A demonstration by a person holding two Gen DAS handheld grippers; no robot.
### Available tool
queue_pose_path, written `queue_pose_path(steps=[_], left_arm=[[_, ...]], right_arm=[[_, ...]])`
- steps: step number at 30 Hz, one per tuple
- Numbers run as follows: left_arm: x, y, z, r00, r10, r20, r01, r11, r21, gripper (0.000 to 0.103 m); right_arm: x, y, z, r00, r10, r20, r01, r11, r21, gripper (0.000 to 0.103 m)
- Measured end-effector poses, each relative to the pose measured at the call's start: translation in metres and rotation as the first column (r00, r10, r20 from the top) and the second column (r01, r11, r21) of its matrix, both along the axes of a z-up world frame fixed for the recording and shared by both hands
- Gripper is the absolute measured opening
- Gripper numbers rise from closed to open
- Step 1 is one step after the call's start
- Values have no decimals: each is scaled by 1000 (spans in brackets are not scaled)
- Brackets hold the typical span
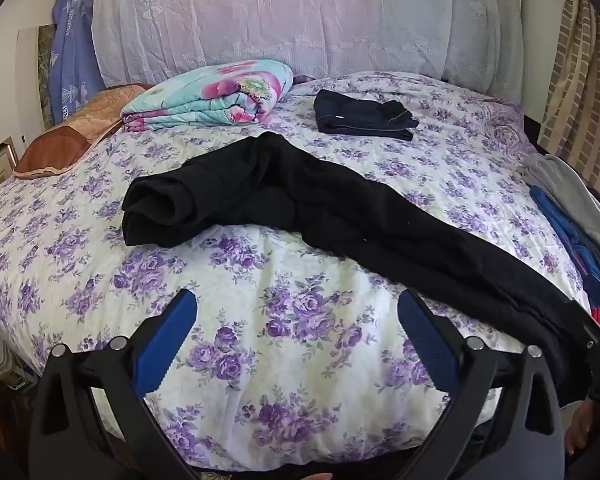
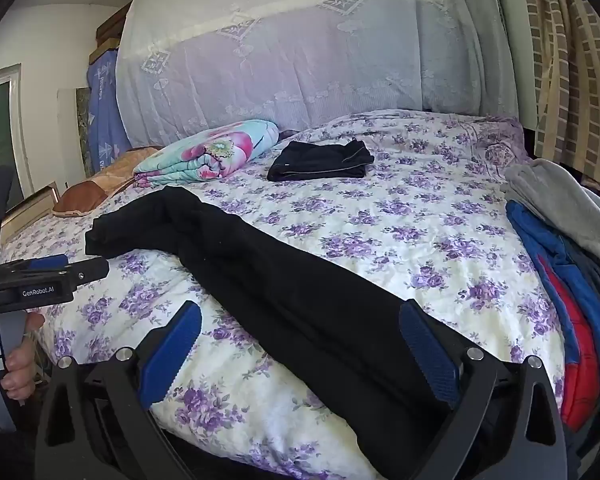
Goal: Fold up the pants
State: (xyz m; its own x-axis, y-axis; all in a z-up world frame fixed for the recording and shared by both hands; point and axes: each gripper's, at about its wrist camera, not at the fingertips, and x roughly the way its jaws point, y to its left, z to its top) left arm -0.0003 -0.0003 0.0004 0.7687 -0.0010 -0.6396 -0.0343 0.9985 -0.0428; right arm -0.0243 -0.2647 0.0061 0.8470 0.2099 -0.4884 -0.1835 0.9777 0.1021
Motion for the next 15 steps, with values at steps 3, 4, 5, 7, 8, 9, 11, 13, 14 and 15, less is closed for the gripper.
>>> queue_pose_path(steps=[3,4,5,7,8,9,11,13,14,15], left_arm=[[0,0,0,1000,4,-1,-4,1000,5,99],[0,1,0,1000,5,-2,-5,1000,3,99],[0,0,0,1000,4,2,-5,1000,12,99],[0,-1,0,1000,6,2,-6,1000,14,99],[-3,5,-1,1000,8,1,-8,1000,9,99],[-2,7,-1,1000,7,0,-7,1000,8,99],[-3,9,-1,1000,7,0,-7,1000,6,99],[-2,6,-1,1000,8,-2,-8,1000,10,99],[-2,6,-1,1000,8,-3,-8,1000,9,99],[-2,7,-1,1000,8,-4,-8,1000,8,99]], right_arm=[[0,0,-1,1000,-2,-3,1,1000,-3,99],[0,0,-1,1000,-2,-4,2,1000,-2,99],[0,-1,-1,1000,-3,-4,3,1000,0,99],[-1,-5,0,1000,-4,-3,4,1000,4,99],[-1,-6,0,1000,-5,-4,5,1000,5,99],[-1,-7,0,1000,-6,-6,6,1000,5,99],[-1,-3,-2,1000,-15,-9,15,1000,4,99],[-2,-5,-2,1000,-15,-10,15,1000,5,99],[-2,-5,-2,1000,-15,-10,15,1000,5,99],[-2,-3,-3,1000,-17,-9,17,1000,2,99]])
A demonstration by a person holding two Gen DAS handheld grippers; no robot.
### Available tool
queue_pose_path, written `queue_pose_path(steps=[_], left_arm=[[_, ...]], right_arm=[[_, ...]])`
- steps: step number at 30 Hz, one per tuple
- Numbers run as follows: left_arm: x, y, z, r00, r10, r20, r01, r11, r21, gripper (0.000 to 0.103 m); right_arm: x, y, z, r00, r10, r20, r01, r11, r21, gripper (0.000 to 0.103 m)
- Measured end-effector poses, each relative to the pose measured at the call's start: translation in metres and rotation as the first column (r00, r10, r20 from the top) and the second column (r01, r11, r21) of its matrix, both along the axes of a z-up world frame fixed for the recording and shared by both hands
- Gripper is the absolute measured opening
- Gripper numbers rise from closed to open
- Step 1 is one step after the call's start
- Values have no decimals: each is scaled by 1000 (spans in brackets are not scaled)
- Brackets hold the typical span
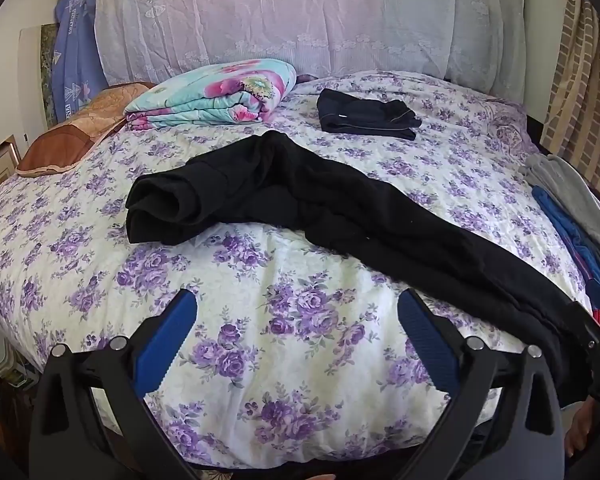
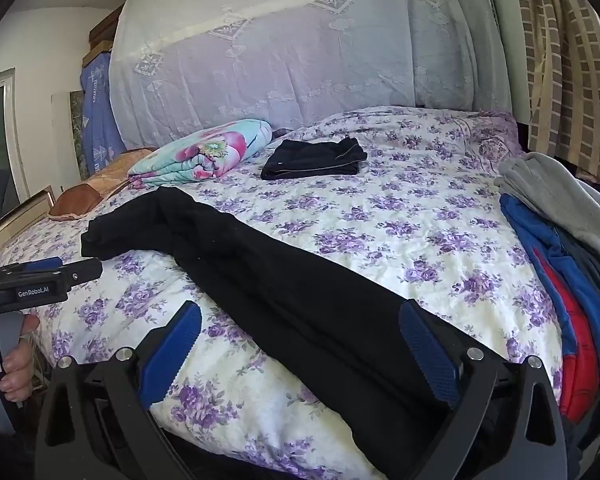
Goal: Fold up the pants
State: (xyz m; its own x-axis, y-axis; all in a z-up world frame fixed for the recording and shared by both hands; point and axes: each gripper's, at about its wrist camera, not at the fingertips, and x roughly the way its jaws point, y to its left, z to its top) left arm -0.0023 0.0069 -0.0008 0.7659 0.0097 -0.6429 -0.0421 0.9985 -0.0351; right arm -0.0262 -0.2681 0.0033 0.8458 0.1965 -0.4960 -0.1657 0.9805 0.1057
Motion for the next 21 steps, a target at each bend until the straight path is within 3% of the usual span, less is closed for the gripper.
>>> queue_pose_path(steps=[21], left_arm=[[0,0,-4,1000,9,-5,-9,1000,-2,99]], right_arm=[[-1,1,-2,1000,-2,-6,2,1000,-4,99]])
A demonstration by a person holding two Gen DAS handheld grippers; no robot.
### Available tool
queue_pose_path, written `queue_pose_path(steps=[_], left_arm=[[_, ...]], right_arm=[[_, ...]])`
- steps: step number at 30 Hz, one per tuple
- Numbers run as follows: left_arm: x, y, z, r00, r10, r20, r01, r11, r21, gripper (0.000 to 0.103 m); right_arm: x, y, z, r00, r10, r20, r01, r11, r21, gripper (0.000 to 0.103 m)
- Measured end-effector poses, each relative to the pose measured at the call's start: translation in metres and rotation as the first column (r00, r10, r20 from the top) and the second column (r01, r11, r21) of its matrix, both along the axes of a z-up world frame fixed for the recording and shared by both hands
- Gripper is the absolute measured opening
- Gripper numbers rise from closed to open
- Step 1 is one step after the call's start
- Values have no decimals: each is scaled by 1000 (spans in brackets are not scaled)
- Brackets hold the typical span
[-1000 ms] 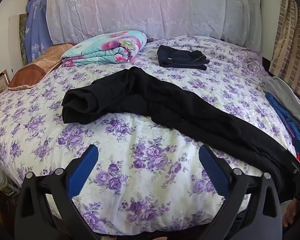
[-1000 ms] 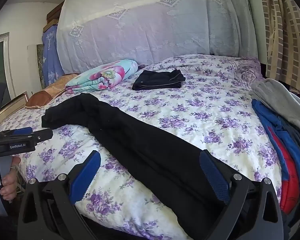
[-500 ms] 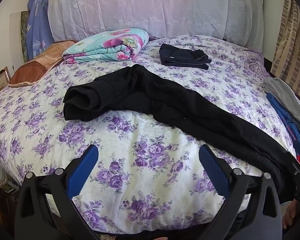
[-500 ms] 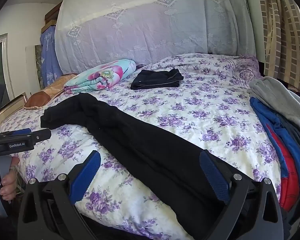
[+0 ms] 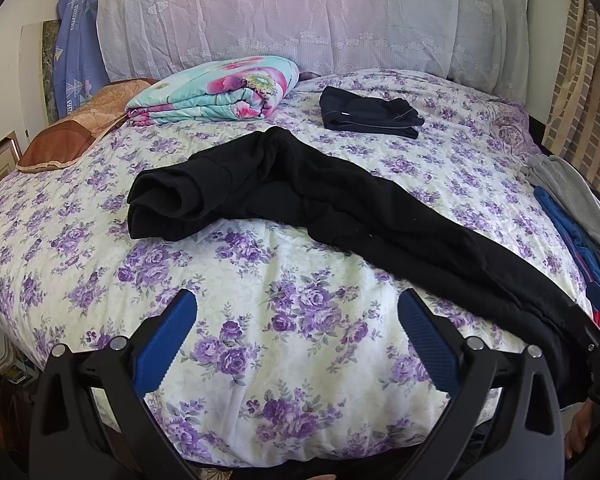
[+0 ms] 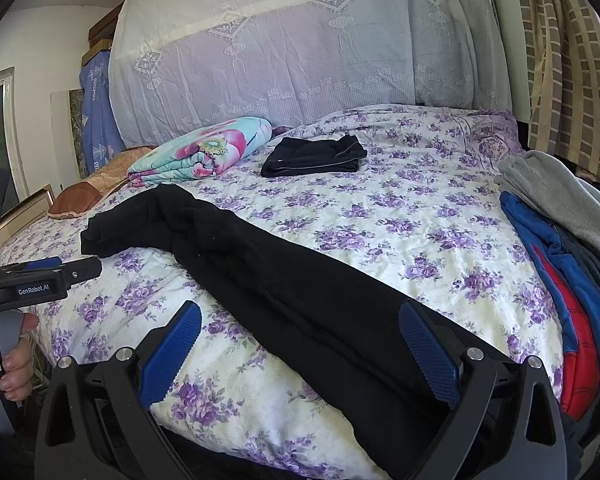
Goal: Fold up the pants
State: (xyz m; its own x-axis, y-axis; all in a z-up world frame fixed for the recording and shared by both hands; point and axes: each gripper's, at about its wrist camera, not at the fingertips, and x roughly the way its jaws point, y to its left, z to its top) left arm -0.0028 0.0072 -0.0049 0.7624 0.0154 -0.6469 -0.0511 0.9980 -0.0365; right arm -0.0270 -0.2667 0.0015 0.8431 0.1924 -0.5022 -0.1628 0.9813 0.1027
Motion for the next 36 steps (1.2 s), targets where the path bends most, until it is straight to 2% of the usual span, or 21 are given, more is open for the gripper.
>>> queue_pose_path(steps=[36], left_arm=[[1,0,-1,1000,-2,-5,2,1000,-4,99]], right_arm=[[1,0,-1,1000,-1,-4,1,1000,1,99]])
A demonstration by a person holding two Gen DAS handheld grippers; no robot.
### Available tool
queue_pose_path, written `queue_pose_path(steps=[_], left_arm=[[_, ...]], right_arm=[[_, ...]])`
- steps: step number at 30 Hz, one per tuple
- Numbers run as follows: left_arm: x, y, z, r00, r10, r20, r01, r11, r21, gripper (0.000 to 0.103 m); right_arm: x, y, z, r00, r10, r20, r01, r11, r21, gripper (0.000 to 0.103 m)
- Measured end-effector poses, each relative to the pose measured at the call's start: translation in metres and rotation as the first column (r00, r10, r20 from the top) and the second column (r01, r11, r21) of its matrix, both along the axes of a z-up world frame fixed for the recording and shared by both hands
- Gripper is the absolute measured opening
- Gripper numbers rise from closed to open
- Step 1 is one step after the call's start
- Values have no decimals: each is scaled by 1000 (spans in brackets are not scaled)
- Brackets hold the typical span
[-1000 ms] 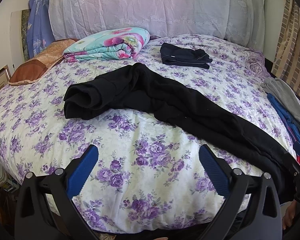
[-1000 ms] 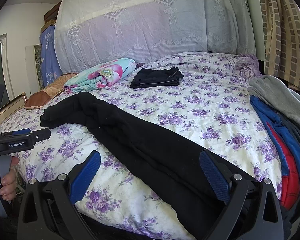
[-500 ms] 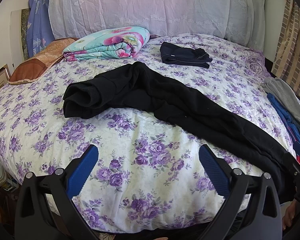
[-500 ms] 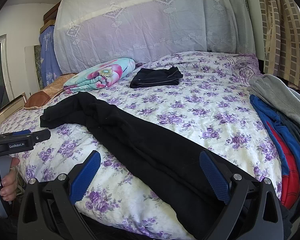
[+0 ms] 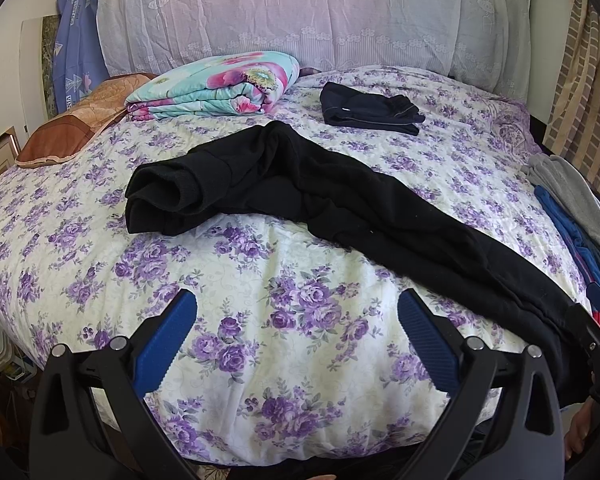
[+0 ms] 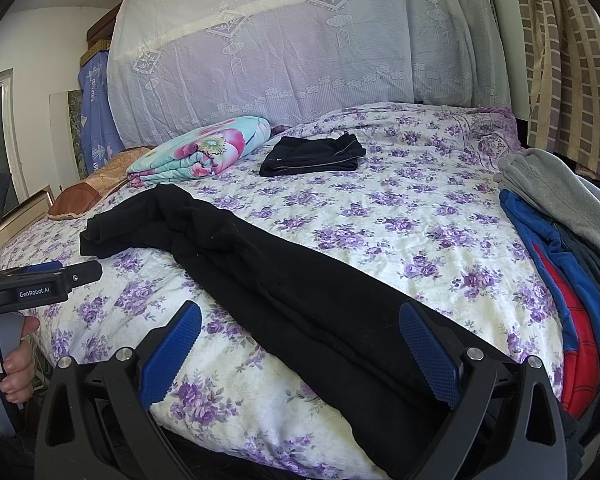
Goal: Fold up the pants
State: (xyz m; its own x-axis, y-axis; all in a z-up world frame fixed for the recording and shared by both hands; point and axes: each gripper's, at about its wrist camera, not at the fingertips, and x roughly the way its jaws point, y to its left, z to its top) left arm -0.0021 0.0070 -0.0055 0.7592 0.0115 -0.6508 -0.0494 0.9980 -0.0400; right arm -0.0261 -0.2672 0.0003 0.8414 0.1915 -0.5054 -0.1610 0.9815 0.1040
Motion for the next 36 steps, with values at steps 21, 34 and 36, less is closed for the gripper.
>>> queue_pose_path(steps=[21,34,36], left_arm=[[-4,2,-8,1000,2,-12,-2,1000,-9,99],[8,18,-15,999,0,-46,-2,999,-41,99],[17,41,-15,998,45,-47,-47,998,-48,99]], right_arm=[[0,-1,-2,1000,-1,-7,1,1000,2,99],[2,-9,-6,1000,12,-9,-11,999,30,99],[2,-17,-5,1000,-9,-6,9,999,31,99]])
